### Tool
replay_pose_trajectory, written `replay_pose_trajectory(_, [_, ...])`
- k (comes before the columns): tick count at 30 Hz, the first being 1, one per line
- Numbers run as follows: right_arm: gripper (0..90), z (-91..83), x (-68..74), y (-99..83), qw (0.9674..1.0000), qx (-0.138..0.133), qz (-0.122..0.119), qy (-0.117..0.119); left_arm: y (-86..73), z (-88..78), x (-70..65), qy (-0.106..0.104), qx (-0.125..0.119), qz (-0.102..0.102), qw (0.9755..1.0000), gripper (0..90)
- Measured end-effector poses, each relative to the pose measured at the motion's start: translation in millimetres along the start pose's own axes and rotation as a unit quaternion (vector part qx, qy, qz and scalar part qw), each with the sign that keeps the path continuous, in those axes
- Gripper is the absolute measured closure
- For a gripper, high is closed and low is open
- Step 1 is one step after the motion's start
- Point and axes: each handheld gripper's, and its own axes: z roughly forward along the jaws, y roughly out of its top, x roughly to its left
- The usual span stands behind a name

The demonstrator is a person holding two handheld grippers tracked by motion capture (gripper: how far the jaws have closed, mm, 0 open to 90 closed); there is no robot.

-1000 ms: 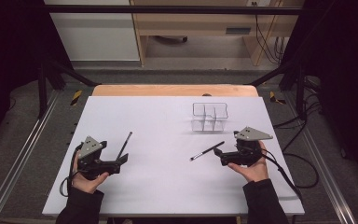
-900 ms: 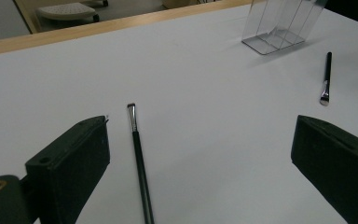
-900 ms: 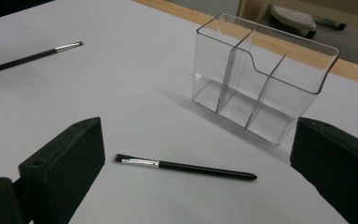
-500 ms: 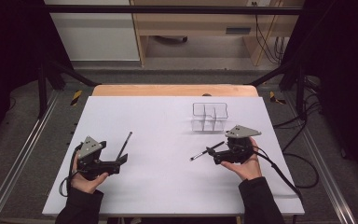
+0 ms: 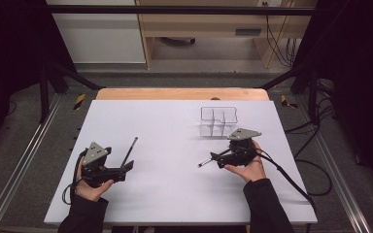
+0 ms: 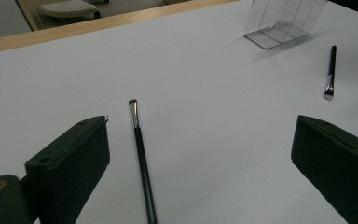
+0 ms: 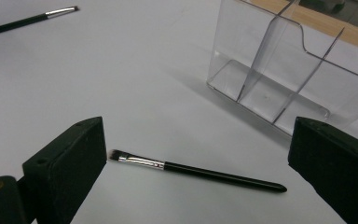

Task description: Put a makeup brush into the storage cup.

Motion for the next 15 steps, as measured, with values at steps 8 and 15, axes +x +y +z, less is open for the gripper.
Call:
replay_pose_trajectory(8, [5.1, 14.9, -1.7, -0.5, 0.9996, 0.022, -0.005, 0.016, 0.1, -0.3, 0.2, 0.000, -0.001, 0.000, 1.0000, 3.5])
replay_pose_trajectory(15, [7.1, 30.5, -1.1, -6.4, 0.9982, 0.055, -0.015, 0.019, 0.3, -0.8, 0.2, 0.000, -0.002, 0.000, 1.0000, 3.6])
